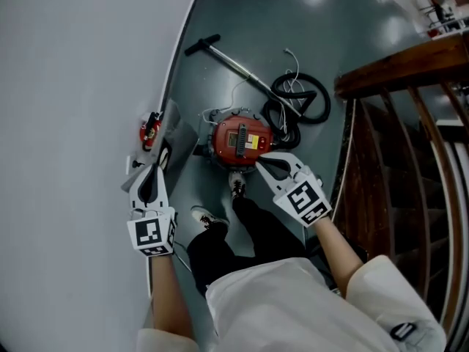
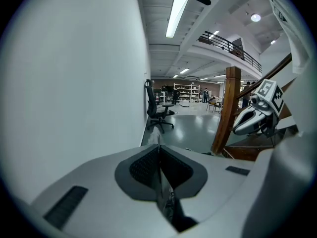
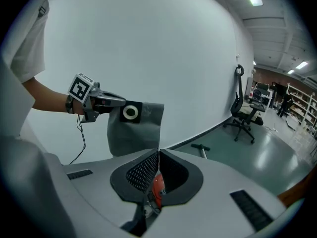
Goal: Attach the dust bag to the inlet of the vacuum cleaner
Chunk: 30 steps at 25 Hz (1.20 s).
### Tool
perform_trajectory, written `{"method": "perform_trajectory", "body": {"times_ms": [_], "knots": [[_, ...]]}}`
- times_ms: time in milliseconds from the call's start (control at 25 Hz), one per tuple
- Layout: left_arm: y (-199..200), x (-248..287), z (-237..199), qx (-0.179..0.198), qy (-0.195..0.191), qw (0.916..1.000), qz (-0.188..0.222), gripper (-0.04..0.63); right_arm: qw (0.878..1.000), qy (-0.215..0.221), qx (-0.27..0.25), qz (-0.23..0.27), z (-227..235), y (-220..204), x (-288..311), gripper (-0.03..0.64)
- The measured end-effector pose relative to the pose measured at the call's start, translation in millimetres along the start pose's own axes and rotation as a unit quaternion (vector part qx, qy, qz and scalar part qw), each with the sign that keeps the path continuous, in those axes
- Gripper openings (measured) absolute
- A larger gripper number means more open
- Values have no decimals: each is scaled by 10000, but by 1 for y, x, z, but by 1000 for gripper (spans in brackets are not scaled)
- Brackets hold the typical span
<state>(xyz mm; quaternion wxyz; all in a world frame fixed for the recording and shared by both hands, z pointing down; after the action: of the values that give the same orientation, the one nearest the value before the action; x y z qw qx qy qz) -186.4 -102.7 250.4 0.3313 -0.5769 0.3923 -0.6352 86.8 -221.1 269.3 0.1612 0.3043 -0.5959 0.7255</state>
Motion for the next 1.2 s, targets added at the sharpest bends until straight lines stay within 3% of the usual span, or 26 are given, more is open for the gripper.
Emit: {"method": "perform_trajectory", "body": {"times_ms": [440, 600, 1000, 1200], "knots": [[-49, 55, -13, -262, 263, 9993, -91, 15, 9984, 204, 419, -314, 31, -54, 65, 29], [-74, 72, -12, -234, 162, 9994, -210, 14, 9965, 201, 691, -434, 41, -74, 86, 31], [-139, 112, -24, -797, 278, 9958, -350, 12, 9886, 78, 1287, -772, 54, -127, 133, 31], [-176, 135, -22, -865, 99, 9952, -440, 12, 9861, 13, 1437, -839, 65, -151, 156, 31]]}}
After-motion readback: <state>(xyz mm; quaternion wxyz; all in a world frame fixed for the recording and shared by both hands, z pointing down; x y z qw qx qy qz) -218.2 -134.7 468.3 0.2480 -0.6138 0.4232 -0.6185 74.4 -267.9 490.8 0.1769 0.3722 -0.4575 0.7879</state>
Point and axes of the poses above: the fingertips, and each gripper's own axes: x forward along the fingers, z to its right, y out of its top, the point moved 7 cm from there along -x, backward along the fingers, and after that the axes turned 3 degrees about y, right-handed, at the moved point
